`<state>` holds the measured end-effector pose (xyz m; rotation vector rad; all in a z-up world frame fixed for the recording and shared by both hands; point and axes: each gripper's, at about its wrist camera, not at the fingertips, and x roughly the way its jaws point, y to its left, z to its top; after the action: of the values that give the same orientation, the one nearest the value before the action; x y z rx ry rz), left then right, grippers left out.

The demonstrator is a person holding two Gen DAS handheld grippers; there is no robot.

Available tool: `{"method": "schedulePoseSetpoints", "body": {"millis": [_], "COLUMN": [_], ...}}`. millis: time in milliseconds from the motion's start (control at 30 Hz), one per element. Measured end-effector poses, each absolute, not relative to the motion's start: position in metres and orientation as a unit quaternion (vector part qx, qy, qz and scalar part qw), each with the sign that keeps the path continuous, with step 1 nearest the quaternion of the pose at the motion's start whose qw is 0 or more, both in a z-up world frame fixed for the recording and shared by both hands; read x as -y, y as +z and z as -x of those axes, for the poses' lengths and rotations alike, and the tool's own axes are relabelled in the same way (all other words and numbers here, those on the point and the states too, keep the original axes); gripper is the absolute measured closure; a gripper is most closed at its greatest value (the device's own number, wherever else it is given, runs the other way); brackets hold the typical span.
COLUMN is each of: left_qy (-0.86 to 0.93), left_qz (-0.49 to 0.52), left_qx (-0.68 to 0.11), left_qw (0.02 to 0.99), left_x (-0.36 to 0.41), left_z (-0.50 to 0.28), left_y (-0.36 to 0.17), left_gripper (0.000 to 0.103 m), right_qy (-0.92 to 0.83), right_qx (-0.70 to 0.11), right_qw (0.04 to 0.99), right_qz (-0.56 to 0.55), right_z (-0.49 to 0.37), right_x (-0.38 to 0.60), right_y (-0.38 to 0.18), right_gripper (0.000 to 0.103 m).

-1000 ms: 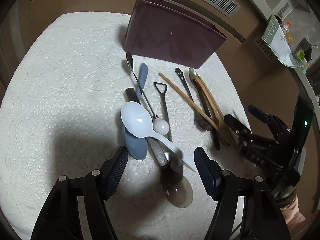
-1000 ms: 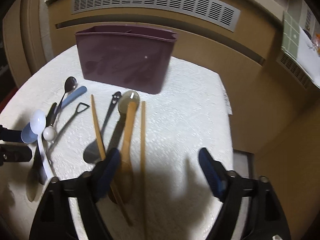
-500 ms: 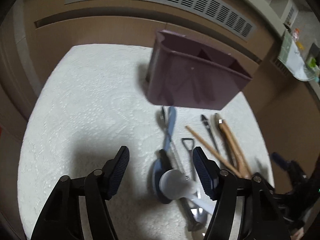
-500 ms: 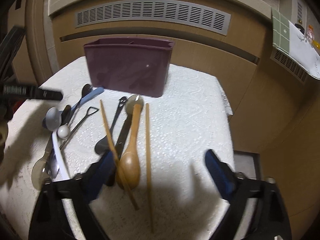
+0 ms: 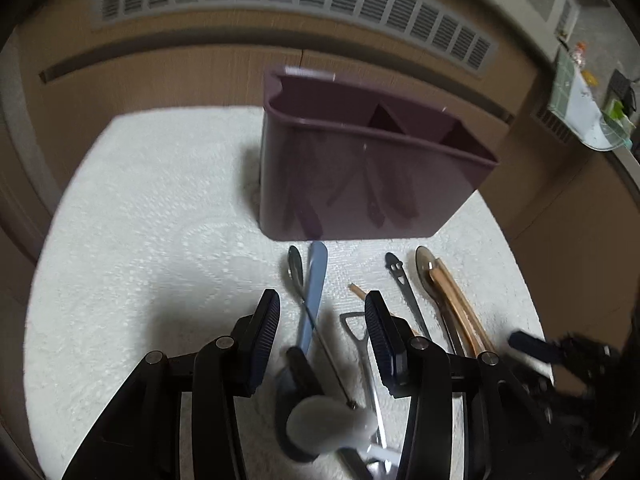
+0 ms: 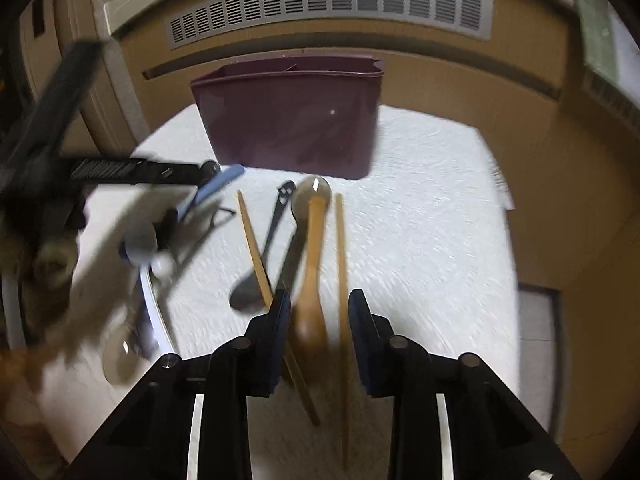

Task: Organize utensils
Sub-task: 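Grasp the wooden spoon with the right tool while the left grasps the ball-handled spoon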

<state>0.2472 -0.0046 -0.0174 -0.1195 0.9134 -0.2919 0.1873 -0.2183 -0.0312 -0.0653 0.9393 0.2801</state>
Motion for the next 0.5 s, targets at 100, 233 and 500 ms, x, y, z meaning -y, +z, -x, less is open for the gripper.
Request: {"method": "schedulePoseSetpoints", "body": {"millis": [100,233,500], "left_qy": [-0.131,-0.129,-0.157], "left_qz": [0.043,0.053,0.078], "left_qx": [-0.427,-0.437,-0.455], "left_qw": [0.894,0.889,0.873], "left_x": [-0.004,-0.020,-0.021], "left_z": [-0.229,-0.216,-0.217], "left_y": [-0.016,-0.022,-0.028], "left_gripper": [0.058,0.058,0.058], "right_qy": [0.141,0.131,0.147], "right_qx": [-0.470,-0.482,-0.485], "right_qw": [0.870,0.865,0.861], "right_qz": [0.036,0.044,0.033], "right_z": [-0.213,-0.238,-0.238], "right_x": [0.209,0.197,0.192], "right_y": [-0.041,-0.050,-0.040], "right_gripper": [0.074,0.081,0.093]}}
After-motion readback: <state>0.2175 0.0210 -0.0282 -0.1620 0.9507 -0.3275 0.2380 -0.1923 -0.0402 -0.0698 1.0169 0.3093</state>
